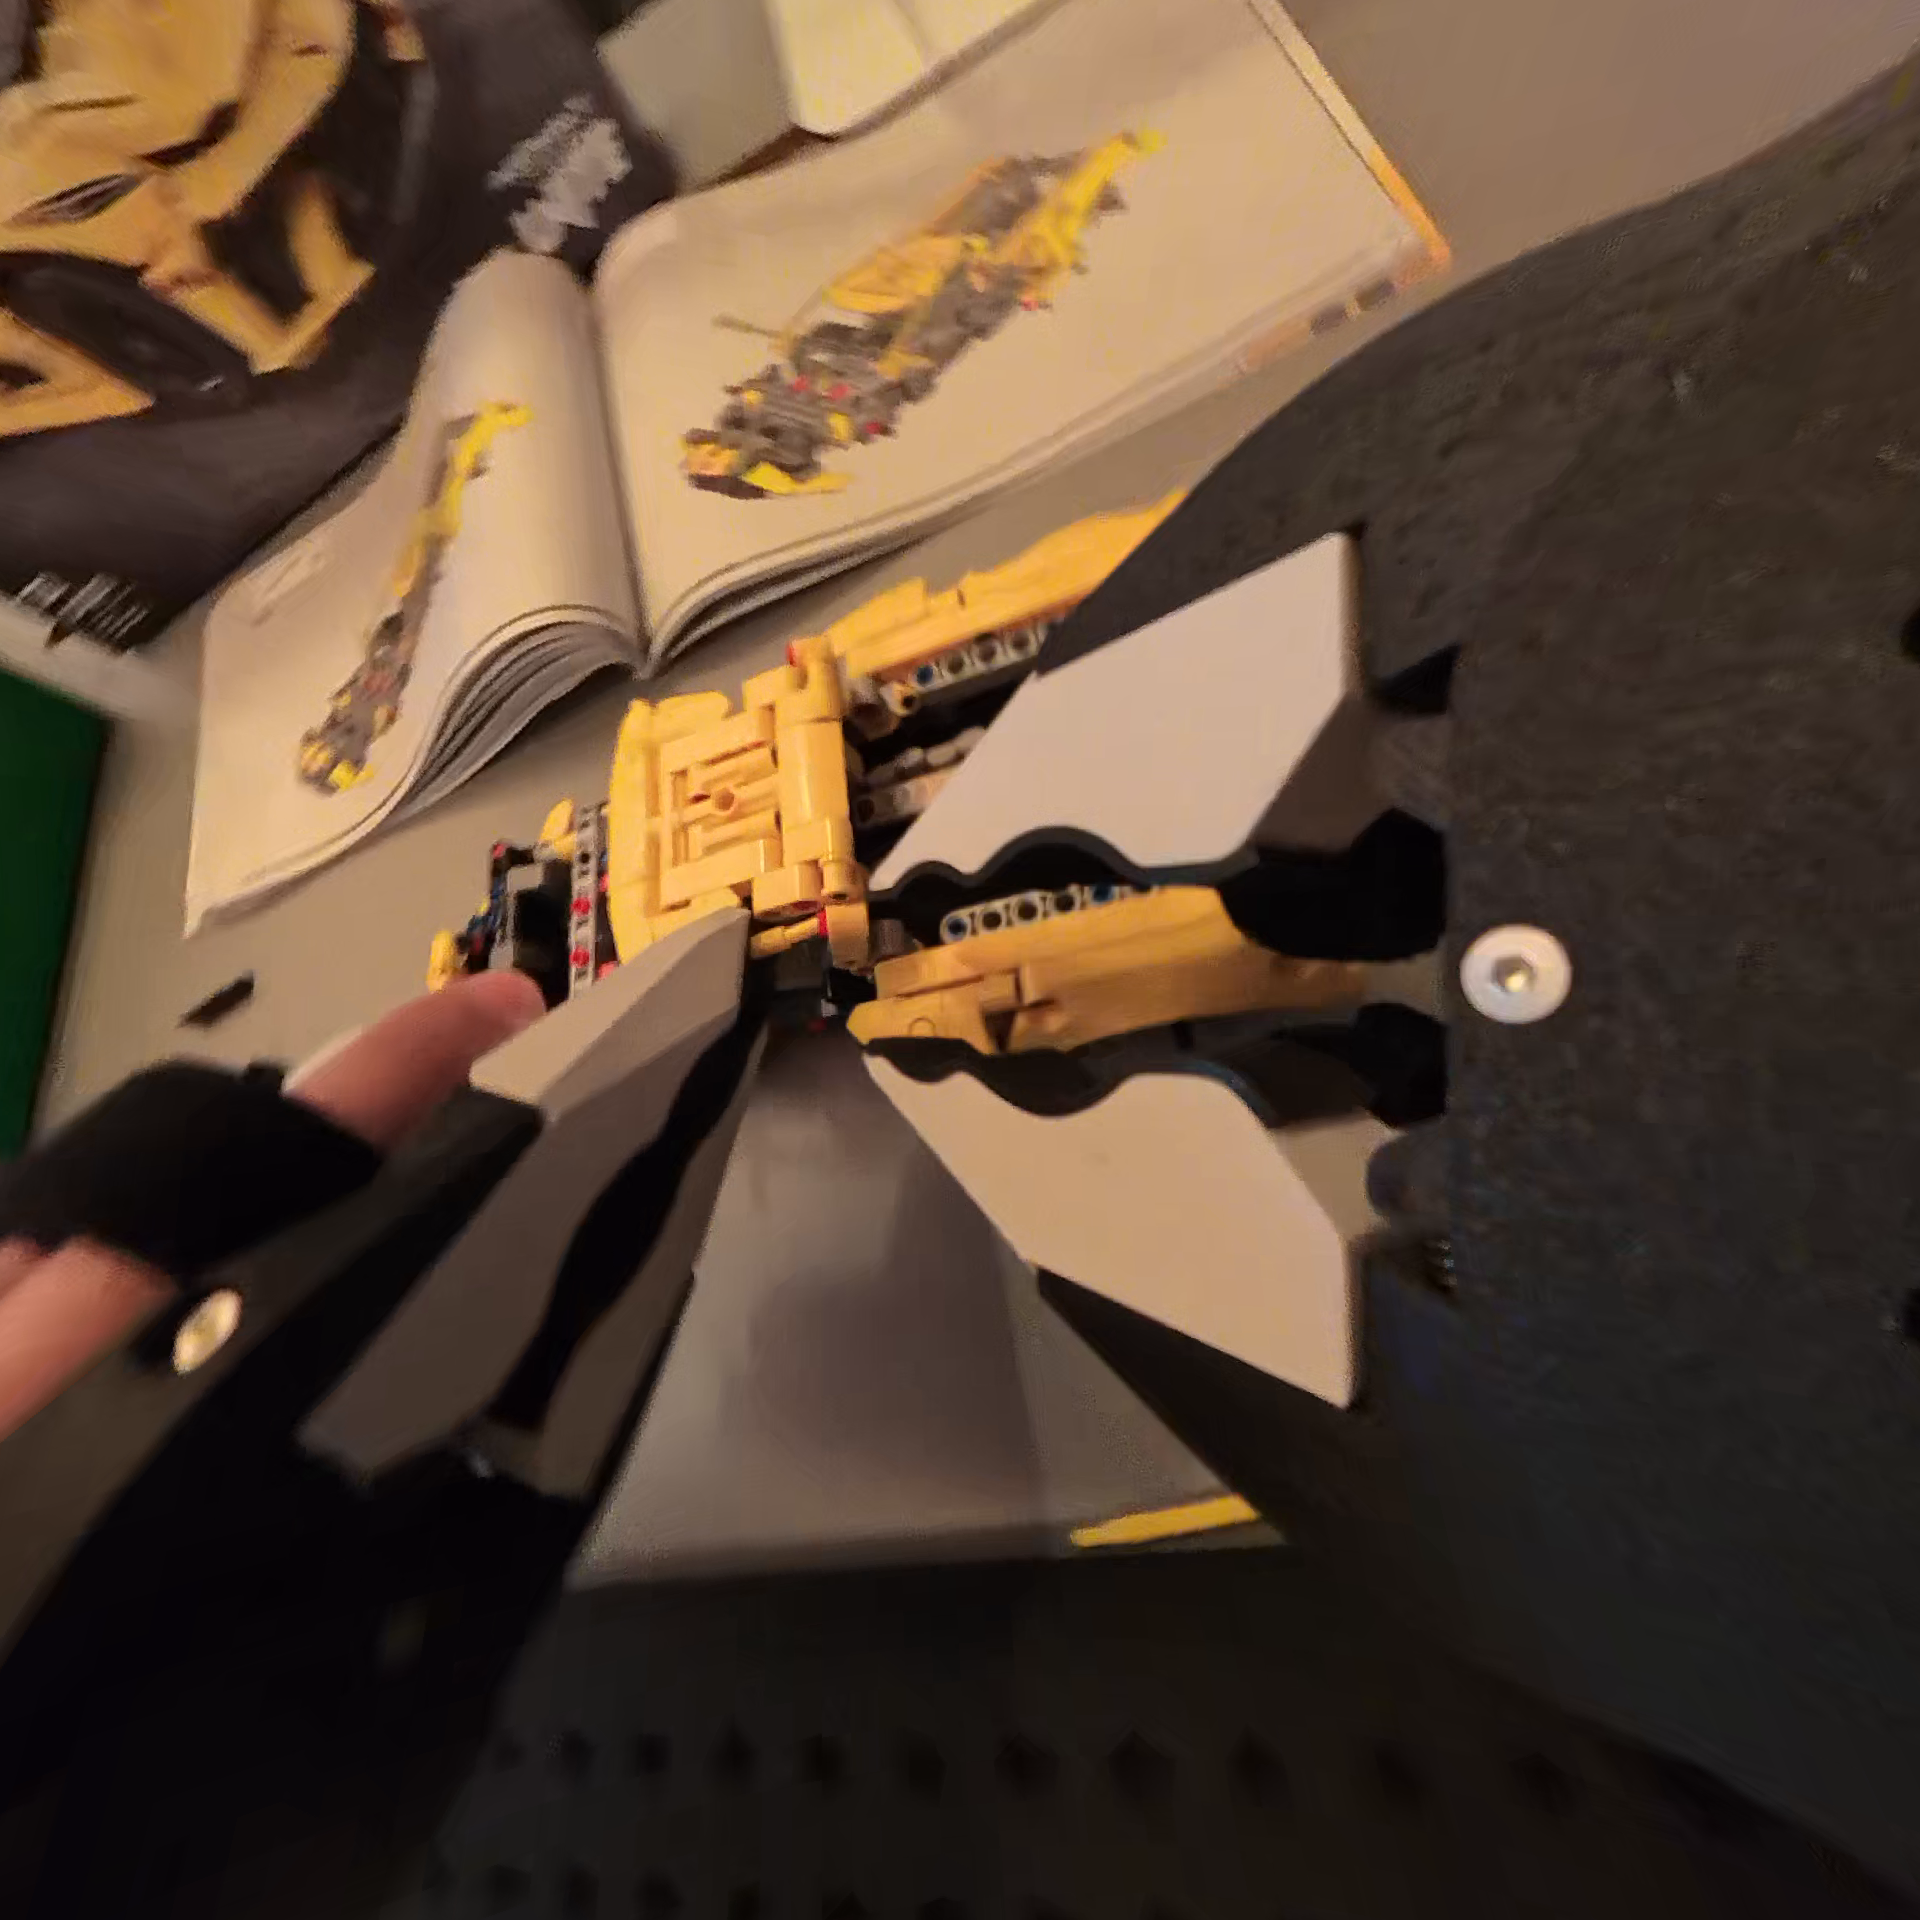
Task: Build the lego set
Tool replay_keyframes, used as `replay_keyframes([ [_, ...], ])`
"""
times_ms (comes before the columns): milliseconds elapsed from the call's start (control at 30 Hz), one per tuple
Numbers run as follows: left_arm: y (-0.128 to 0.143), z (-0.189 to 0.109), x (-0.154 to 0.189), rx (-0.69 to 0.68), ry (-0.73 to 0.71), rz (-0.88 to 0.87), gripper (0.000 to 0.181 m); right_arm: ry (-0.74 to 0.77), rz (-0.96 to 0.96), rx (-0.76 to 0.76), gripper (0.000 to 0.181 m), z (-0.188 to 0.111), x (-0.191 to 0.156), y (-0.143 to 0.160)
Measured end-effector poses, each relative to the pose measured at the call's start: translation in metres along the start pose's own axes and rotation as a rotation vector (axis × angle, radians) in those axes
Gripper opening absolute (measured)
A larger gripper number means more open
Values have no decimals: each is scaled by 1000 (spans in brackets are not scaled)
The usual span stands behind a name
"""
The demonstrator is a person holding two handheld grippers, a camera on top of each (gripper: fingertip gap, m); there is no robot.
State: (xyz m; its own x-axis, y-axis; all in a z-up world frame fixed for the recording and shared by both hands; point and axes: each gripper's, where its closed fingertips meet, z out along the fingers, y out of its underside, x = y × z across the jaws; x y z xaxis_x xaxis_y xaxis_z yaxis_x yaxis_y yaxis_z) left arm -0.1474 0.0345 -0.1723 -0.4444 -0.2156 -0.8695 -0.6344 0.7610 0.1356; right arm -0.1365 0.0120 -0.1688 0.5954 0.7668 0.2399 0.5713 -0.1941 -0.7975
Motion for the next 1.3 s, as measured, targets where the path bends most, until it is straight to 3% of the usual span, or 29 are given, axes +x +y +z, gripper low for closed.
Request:
replay_keyframes([
  [100,2,0,0,7,1,11,3,-53,-307,93,12,-19,18,-12],
  [167,2,1,0,5,-4,25,3,-129,-548,211,5,-20,28,-20],
  [200,2,1,0,5,-6,29,3,-188,-596,186,6,-14,36,-16],
  [300,2,0,0,16,-5,31,3,-559,-488,-91,36,0,37,1],
  [367,2,-1,1,31,-5,24,3,-818,-475,-218,70,0,33,5],
  [400,3,-1,1,36,-7,20,3,-856,-502,-242,69,4,35,1],
  [533,4,-2,2,57,5,-8,3,-884,-752,-137,73,23,30,-27],
  [700,5,-2,2,70,24,-46,3,-953,-992,-154,84,39,14,-11],
  [867,6,-1,2,70,28,-13,3,-1038,-1018,-164,83,42,1,-5],
  [933,7,0,3,67,29,32,3,-1050,-1025,-143,73,45,0,-8],
  [1300,9,2,4,57,17,278,4,-1099,-1055,-246,69,43,2,-4],
])
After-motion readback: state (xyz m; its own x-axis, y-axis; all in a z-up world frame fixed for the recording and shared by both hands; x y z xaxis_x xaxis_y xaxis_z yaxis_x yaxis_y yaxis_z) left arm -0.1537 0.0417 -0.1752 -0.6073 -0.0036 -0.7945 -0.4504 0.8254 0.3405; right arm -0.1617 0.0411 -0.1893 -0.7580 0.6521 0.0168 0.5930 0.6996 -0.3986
